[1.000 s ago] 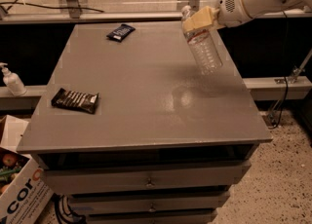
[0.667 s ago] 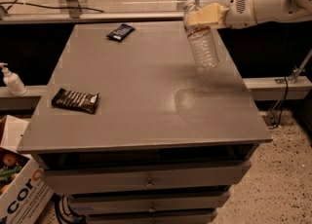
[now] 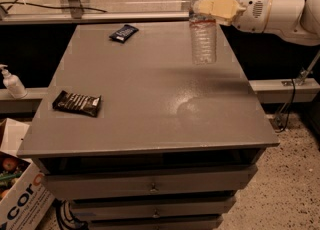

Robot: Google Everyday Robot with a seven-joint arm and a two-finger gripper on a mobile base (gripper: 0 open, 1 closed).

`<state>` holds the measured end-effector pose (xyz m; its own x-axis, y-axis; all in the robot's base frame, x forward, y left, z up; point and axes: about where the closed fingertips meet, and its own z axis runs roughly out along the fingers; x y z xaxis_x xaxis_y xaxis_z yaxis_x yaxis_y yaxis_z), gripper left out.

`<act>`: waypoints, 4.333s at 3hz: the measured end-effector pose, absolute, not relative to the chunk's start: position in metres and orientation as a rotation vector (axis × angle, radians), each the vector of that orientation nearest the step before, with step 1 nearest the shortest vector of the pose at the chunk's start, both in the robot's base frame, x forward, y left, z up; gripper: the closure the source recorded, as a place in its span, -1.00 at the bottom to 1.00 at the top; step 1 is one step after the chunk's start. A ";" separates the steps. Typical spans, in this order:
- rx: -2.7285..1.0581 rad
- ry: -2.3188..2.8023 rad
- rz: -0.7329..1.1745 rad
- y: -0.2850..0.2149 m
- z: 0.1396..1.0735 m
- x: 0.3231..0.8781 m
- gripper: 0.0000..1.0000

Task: Place water bottle upright

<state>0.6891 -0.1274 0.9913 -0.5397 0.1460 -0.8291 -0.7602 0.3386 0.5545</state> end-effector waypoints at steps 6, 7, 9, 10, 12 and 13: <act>-0.788 1.112 1.258 -0.138 1.015 0.667 1.00; -0.883 1.070 1.166 -0.144 1.014 0.653 1.00; -0.937 1.066 1.106 -0.140 0.990 0.640 1.00; -0.921 1.082 1.119 -0.136 0.969 0.636 1.00; -0.873 1.093 1.169 -0.128 0.931 0.637 1.00; -0.849 1.092 1.178 -0.129 0.923 0.638 0.67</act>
Offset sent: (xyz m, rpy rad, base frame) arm -0.0106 -0.0104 0.0172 0.0617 -0.0881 -0.0264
